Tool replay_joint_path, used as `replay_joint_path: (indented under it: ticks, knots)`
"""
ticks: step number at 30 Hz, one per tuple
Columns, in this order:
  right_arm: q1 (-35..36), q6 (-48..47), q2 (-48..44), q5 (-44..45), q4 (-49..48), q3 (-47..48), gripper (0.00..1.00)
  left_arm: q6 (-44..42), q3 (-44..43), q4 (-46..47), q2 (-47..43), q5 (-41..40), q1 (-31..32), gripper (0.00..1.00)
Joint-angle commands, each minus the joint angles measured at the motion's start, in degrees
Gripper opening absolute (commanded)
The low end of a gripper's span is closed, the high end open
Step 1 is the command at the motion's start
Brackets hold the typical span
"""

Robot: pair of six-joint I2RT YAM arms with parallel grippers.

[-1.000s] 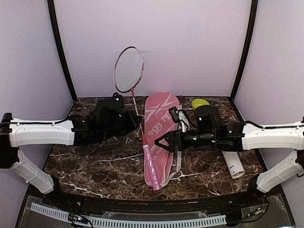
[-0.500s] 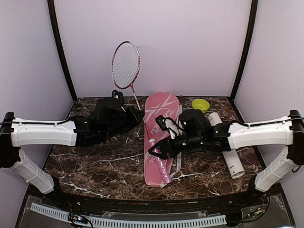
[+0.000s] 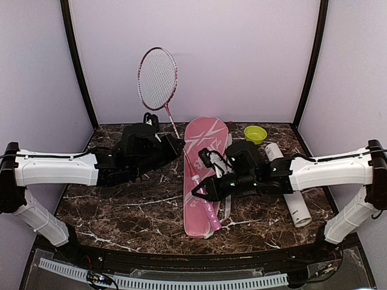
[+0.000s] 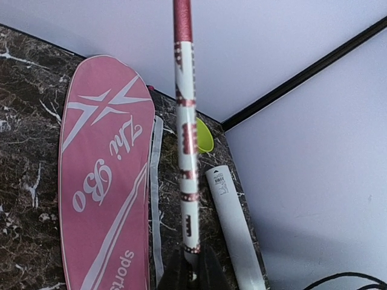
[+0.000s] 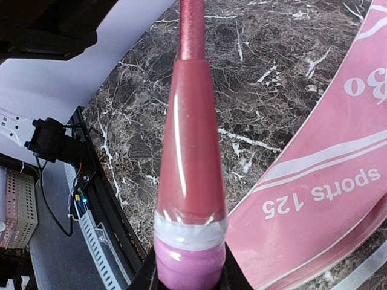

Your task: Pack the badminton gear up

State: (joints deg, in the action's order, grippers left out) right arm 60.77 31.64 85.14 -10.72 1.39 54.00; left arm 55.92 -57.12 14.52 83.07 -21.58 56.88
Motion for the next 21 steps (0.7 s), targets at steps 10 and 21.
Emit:
replay_joint_path:
  ticks: [10, 21]
  knots:
    - [-13.0, 12.0, -19.6, 5.9, 7.1, -12.9, 0.00, -15.2, -15.7, -20.2, 14.9, 8.7, 3.1, 0.59]
    - [-23.1, 9.3, -25.0, 2.4, 12.3, -17.7, 0.00, -20.1, -37.6, -40.7, 38.4, 4.2, 8.1, 0.65]
